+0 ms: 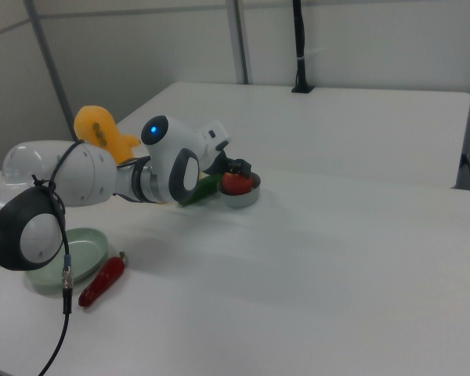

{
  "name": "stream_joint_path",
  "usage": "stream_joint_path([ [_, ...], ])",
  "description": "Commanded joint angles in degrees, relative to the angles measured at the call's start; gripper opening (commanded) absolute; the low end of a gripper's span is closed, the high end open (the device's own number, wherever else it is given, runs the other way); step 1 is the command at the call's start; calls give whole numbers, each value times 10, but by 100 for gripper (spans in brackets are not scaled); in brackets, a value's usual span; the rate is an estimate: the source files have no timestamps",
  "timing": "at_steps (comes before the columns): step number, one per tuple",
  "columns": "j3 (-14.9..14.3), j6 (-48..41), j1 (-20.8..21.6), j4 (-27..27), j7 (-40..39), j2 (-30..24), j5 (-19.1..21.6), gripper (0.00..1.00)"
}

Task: Red apple placed in the center of the desktop
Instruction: 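Lift the red apple out of the grey bowl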

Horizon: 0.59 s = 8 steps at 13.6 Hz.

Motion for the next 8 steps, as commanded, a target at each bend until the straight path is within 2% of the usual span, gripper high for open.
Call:
stream_joint_path([
  [1, -10, 11, 7, -33, 18, -50, -8, 0],
  [5, -9, 8, 10, -94, 21, -132, -5, 0],
  [8, -9, 1, 11, -210, 24, -262, -5, 0],
])
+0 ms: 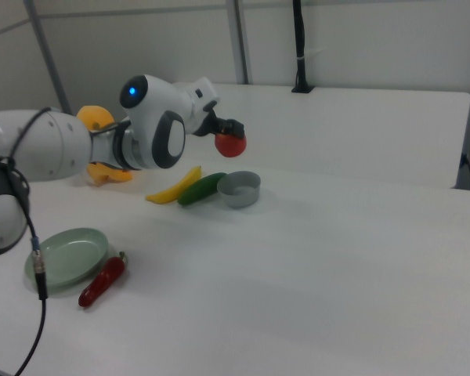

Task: Red apple placed in the center of the desktop
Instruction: 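Lift the red apple out of the grey bowl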

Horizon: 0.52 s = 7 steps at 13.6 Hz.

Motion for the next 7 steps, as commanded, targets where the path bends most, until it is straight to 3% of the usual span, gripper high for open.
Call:
stream_joint_path([
  [1, -9, -14, 13, -172, 16, -165, -5, 0],
  [2, -9, -60, 15, -193, 15, -203, -5, 0],
  [5, -10, -309, 9, -196, -6, -293, -5, 0],
  [7, -11, -471, 7, -197, -68, -323, -4, 0],
])
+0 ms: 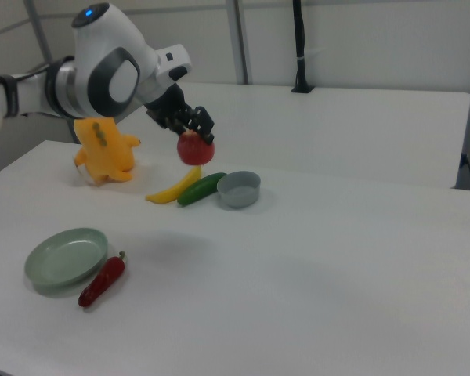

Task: Red apple placed in the center of the desktop
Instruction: 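Lift the red apple out of the grey bowl, then carry the apple away from the bowl and lower it onto the table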

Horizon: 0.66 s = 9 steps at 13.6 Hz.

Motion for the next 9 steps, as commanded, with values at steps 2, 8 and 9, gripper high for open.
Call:
stream_joint_path([
  [2, -10, -214, 4, -51, -103, -66, -3, 0],
  [8, -9, -210, 1, -161, -126, -73, -3, 1],
  [9, -9, -210, 2, -167, -126, -67, -3, 1],
])
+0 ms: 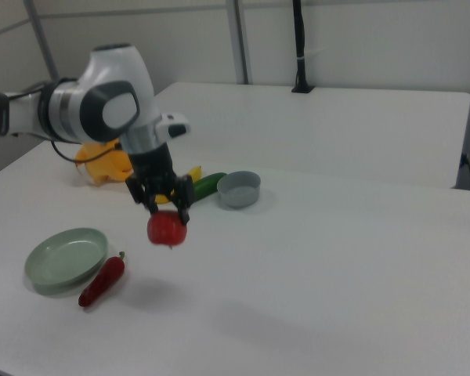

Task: Red apple placed in the center of the desktop
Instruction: 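Carry the apple away from the bowl and lower it onto the table, then open the gripper to release the apple and raise it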

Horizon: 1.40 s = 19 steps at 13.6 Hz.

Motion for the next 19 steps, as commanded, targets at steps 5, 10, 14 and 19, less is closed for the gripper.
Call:
stream_joint_path([
  [5, 0, 56, 11, -54, -7, 52, -3, 9],
  [10, 1, 106, 11, -50, 22, 66, 2, 71],
  [14, 4, 106, 13, -39, 49, 49, 2, 100],
  [19, 13, 43, 20, 9, 152, -51, 9, 100],
])
